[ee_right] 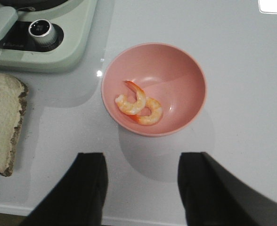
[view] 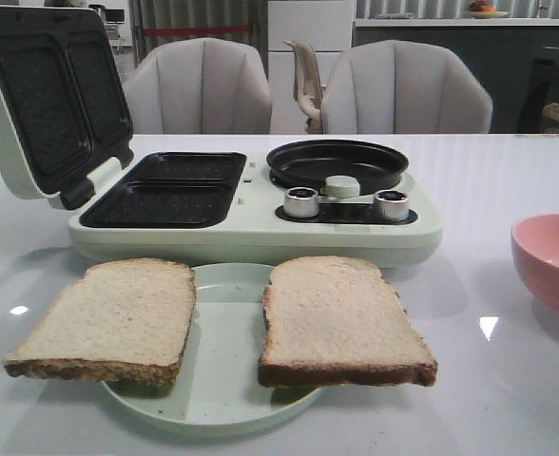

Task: Make breakfast with bread and shrimp

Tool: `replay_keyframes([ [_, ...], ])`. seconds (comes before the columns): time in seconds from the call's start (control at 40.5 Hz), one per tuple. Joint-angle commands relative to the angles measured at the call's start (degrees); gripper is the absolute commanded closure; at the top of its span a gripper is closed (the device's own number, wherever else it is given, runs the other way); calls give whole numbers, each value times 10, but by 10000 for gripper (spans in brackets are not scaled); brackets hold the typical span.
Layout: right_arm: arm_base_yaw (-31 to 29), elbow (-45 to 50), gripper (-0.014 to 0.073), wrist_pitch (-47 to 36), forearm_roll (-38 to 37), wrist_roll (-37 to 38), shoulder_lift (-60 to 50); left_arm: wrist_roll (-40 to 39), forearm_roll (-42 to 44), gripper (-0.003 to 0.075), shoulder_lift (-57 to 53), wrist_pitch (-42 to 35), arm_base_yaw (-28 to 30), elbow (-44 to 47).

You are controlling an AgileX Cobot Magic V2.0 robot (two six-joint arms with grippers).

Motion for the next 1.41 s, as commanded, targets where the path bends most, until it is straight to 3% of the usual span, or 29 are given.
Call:
replay_keyframes([
  [0.0,-3,-15,129,-33,3,-3,0,3,67,118,37,-69,-52,6],
  [0.123,-3,-15,129,-33,3,-3,0,-26,150,118,86,-72,-112,18],
  [0.296,-3,-15,129,-33,3,-3,0,-187,332,118,156,-57,-187,18],
  [0.444,-3,-15,129,-33,3,-3,0,-371,510,118,225,-24,-245,18],
  [0.716,-3,-15,129,-33,3,-3,0,-521,727,118,352,-24,-270,15],
  [0.889,-3,-15,129,-33,3,-3,0,-648,861,118,427,22,-270,4],
  [1.234,-3,-15,129,-33,3,-3,0,-673,892,128,552,77,-270,-46],
  [1.382,-3,-15,129,-33,3,-3,0,-674,884,258,565,83,-271,-48],
])
